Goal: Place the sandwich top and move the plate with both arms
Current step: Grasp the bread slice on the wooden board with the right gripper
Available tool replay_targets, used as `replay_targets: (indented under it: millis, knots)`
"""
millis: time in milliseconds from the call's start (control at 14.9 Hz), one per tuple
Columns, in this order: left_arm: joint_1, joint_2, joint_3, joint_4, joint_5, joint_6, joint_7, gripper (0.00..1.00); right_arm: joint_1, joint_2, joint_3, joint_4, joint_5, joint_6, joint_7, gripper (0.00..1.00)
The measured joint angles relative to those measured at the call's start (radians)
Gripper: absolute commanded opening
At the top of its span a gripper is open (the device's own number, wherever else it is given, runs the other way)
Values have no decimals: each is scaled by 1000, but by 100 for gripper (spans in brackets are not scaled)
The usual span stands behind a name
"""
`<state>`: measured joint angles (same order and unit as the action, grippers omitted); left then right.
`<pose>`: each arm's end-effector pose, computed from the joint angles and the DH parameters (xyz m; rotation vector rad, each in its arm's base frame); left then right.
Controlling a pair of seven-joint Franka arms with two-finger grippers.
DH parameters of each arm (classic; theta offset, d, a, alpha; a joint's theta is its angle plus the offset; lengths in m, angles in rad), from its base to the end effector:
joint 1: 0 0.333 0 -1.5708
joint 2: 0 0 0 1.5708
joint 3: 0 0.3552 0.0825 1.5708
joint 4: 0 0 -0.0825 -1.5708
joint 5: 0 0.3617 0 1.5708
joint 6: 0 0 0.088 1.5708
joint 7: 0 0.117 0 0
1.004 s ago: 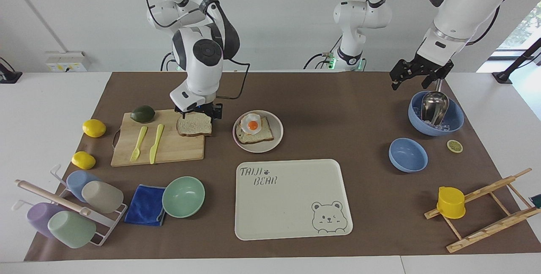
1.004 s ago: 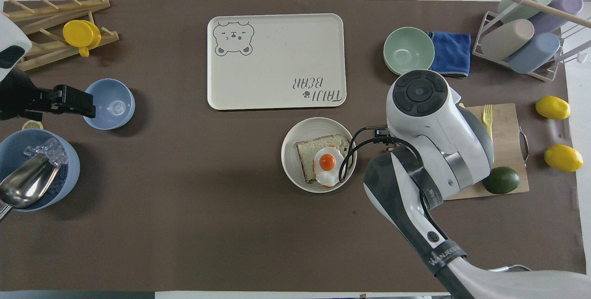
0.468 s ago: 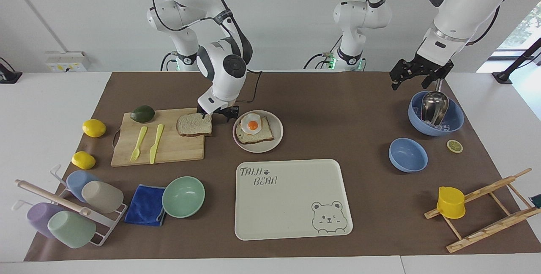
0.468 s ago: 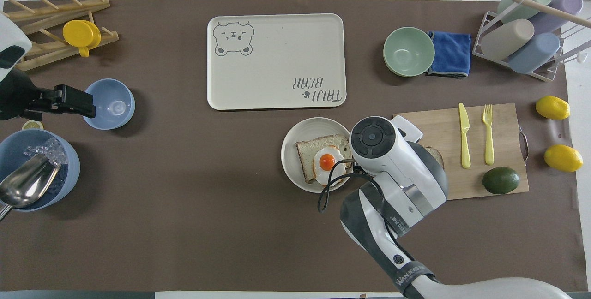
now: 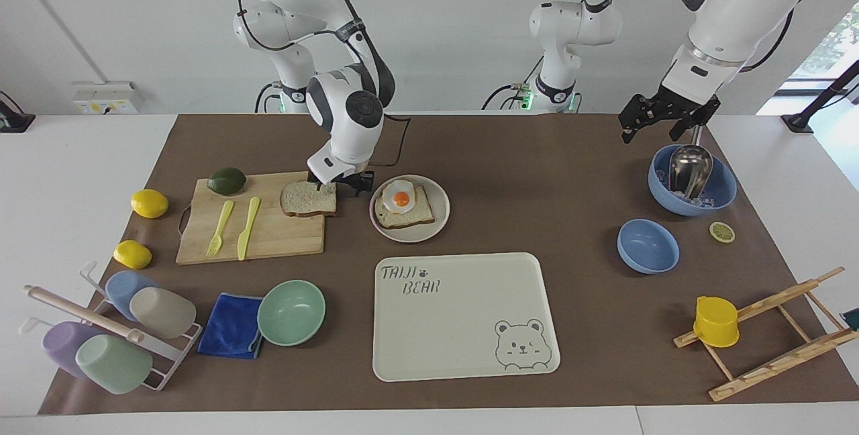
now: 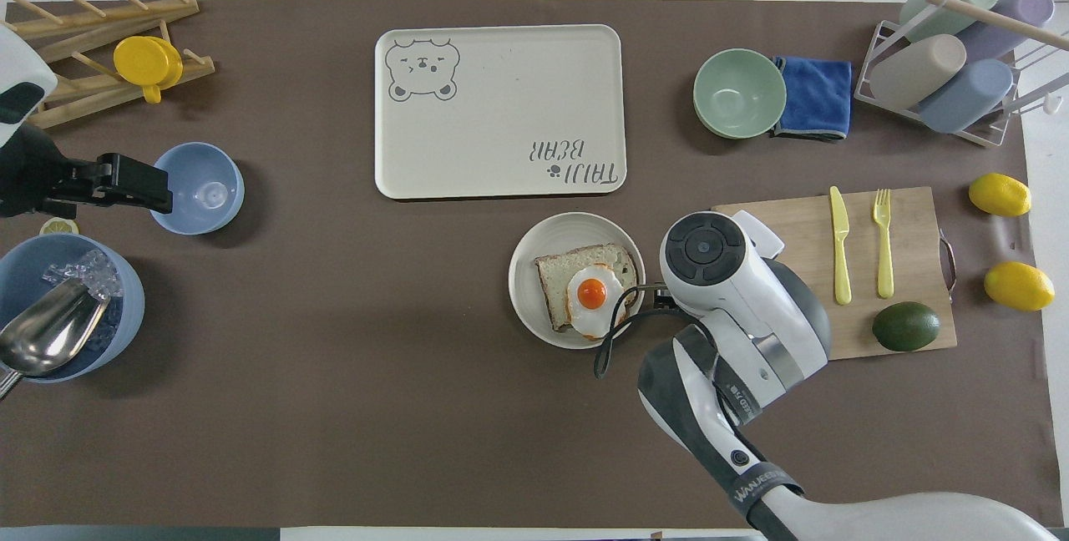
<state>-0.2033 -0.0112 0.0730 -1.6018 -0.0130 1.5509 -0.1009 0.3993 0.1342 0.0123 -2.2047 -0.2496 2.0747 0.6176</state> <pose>0.5205 -0.0695 0.6440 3.1315 -0.0461 -0.0643 0.4664 0.1874 0.3474 2.8317 -0.0791 -0.1862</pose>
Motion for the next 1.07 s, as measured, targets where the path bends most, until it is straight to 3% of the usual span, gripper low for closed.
replay_targets:
  millis: [870,1004,1070]
  knots:
    - [0,0,0,0,0,1,0,100,-37,-1,0,-38,-12,6,0,83]
    - [0,0,0,0,0,1,0,100,-37,-2,0,-41,-12,6,0,71]
    - [0,0,0,0,0,1,0,100,-37,-3,0,-42,-12,6,0,50]
